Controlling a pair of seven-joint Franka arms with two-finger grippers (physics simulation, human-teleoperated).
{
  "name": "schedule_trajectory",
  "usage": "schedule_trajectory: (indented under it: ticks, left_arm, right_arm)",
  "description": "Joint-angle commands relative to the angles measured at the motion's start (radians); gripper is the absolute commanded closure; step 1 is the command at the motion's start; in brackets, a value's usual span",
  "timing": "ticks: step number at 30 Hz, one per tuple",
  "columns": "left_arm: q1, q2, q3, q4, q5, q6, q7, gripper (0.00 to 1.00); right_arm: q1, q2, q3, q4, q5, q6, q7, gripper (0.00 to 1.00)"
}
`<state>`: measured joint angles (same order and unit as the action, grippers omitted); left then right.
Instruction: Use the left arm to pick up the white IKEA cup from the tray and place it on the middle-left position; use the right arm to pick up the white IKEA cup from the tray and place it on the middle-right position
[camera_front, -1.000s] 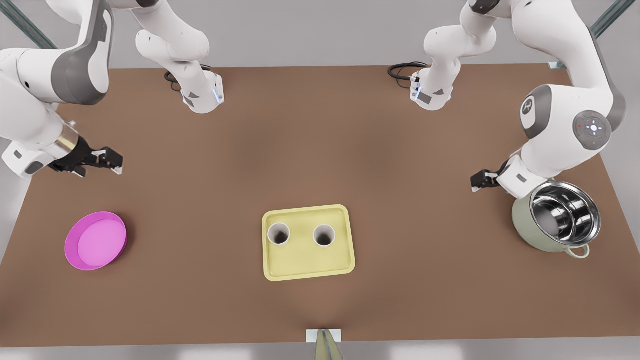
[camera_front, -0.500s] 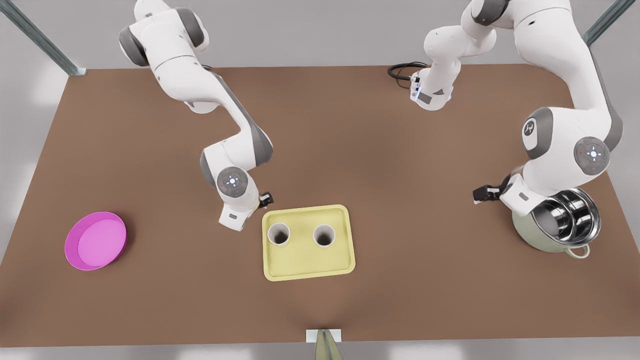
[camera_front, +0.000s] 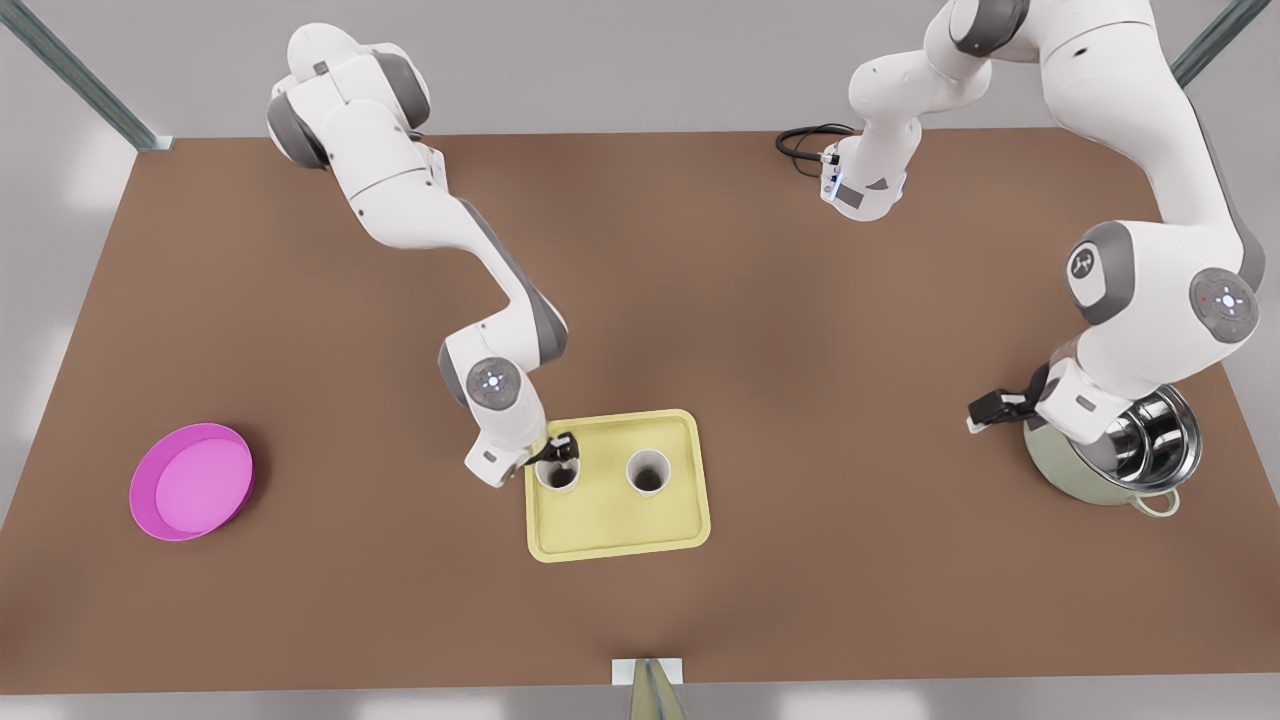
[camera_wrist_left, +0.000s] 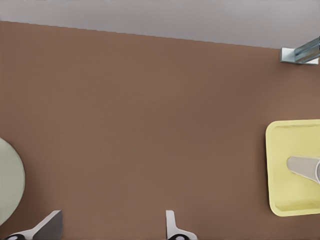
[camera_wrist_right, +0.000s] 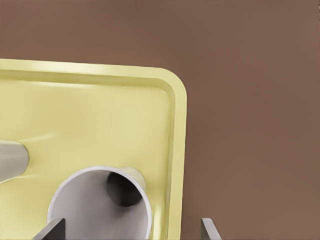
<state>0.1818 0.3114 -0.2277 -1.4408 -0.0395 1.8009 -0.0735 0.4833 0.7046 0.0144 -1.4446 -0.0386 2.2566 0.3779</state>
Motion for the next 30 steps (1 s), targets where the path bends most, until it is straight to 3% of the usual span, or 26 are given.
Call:
schedule_trajectory:
  ticks: [1, 9, 13, 16, 20, 26, 30]
  left_arm:
    - [-0.002, 0.005, -0.002, 0.000, 0.003, 0.017, 0.047, 0.00]
    - [-0.030, -0.043, -0.022, -0.006, 0.003, 0.006, 0.046, 0.00]
    - [-0.033, -0.029, -0.024, -0.006, 0.003, 0.008, 0.050, 0.00]
    - [-0.050, -0.014, -0.022, -0.007, 0.006, 0.022, 0.050, 0.00]
    - [-0.062, -0.006, -0.022, -0.007, 0.007, 0.034, 0.049, 0.00]
    - [-0.111, -0.005, -0.022, 0.000, 0.038, 0.034, 0.029, 0.00]
    - [-0.163, 0.008, -0.021, 0.000, 0.050, 0.034, -0.055, 0.00]
  right_arm:
    - [0.000, 0.012, -0.004, 0.001, 0.000, 0.050, 0.200, 0.00]
    - [-0.009, 0.068, -0.002, -0.005, 0.002, 0.073, 0.199, 0.00]
    - [-0.005, 0.099, -0.001, -0.003, 0.000, 0.075, 0.194, 0.47]
    - [-0.005, 0.101, 0.003, -0.003, 0.005, 0.075, 0.203, 0.69]
    - [-0.006, 0.101, 0.004, 0.004, 0.008, 0.075, 0.207, 0.81]
    - [-0.048, 0.007, 0.001, 0.023, 0.060, 0.043, 0.196, 0.89]
    - [-0.253, -0.094, -0.002, 0.023, 0.057, -0.181, -0.289, 0.89]
